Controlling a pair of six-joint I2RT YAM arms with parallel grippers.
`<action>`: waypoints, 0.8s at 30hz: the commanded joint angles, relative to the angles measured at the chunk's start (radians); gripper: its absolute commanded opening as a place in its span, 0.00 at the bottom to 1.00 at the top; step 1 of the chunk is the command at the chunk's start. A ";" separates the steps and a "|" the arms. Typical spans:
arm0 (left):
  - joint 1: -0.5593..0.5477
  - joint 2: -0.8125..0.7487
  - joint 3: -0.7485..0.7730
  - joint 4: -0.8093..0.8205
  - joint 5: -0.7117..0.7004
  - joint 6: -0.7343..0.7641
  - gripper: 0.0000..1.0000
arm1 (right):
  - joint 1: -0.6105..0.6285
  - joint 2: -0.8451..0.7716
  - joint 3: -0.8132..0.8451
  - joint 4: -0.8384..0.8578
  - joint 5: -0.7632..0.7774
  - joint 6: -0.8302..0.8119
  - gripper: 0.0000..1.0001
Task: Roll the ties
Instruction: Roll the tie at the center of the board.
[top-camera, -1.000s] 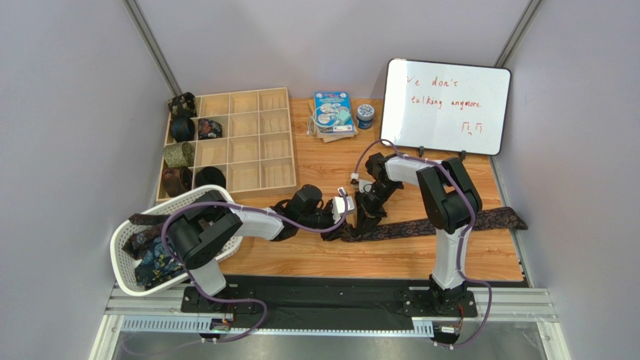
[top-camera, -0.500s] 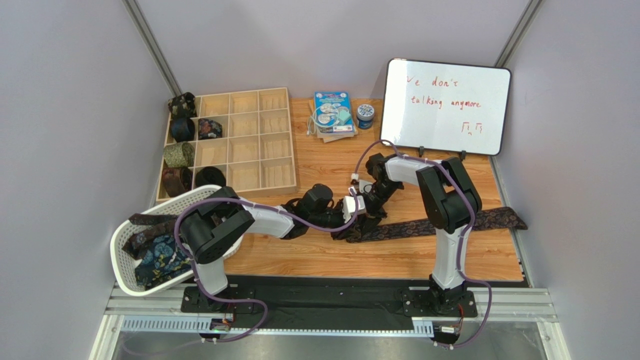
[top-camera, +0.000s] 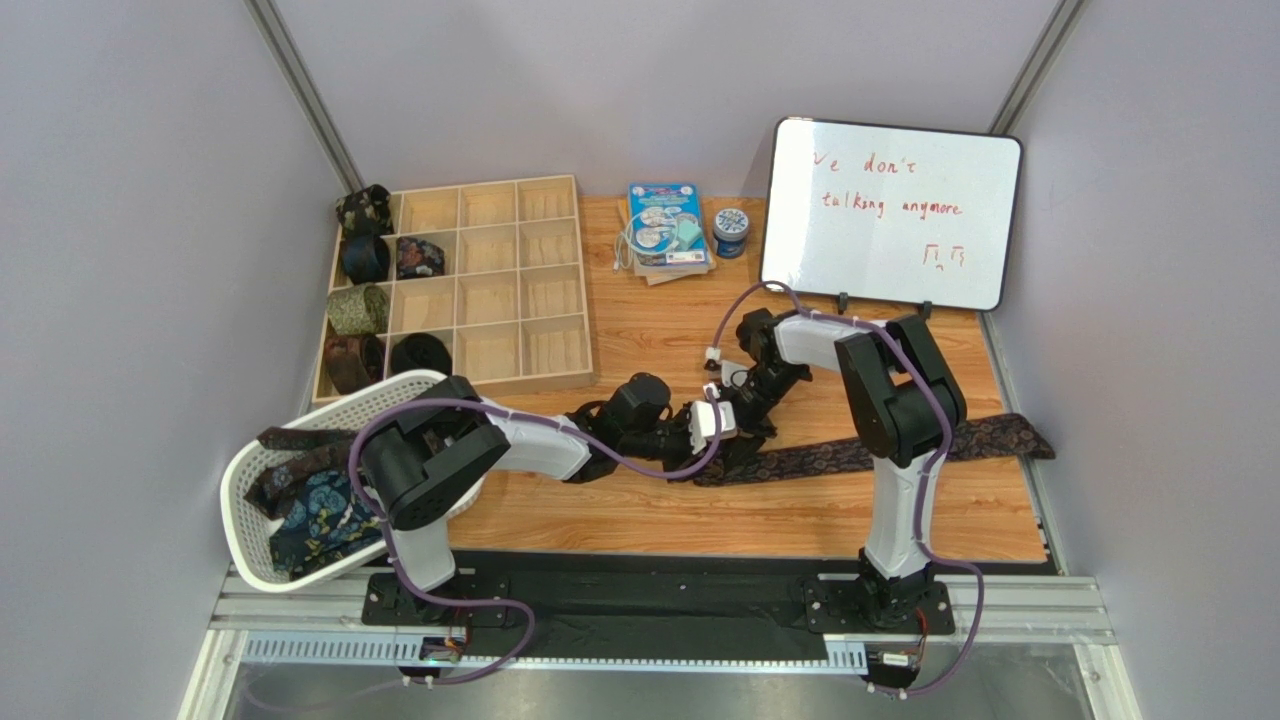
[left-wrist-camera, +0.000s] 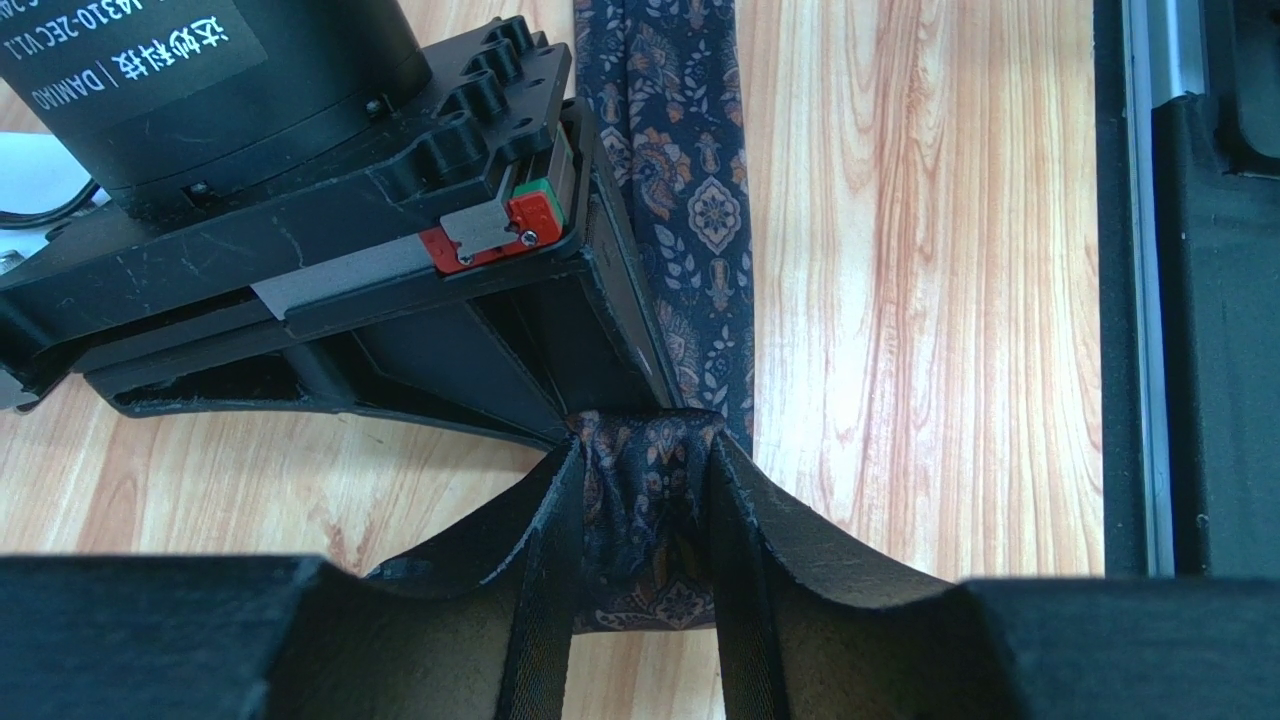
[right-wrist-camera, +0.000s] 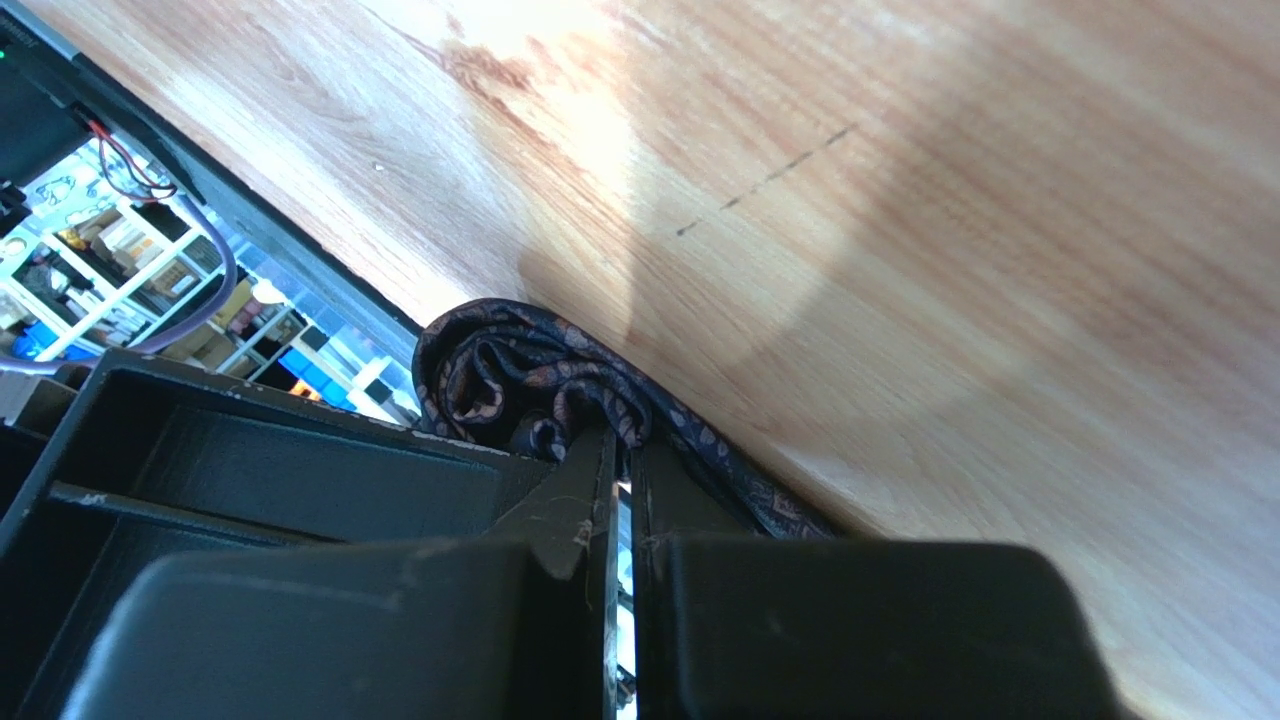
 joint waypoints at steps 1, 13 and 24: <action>-0.021 0.088 -0.033 -0.131 -0.064 0.049 0.40 | 0.010 -0.026 -0.024 0.057 -0.020 -0.074 0.00; -0.049 0.151 -0.012 -0.241 -0.136 0.089 0.38 | -0.019 -0.054 0.002 0.009 -0.042 -0.103 0.06; -0.052 0.222 0.046 -0.336 -0.160 0.105 0.33 | -0.072 -0.083 0.029 -0.044 -0.007 -0.138 0.14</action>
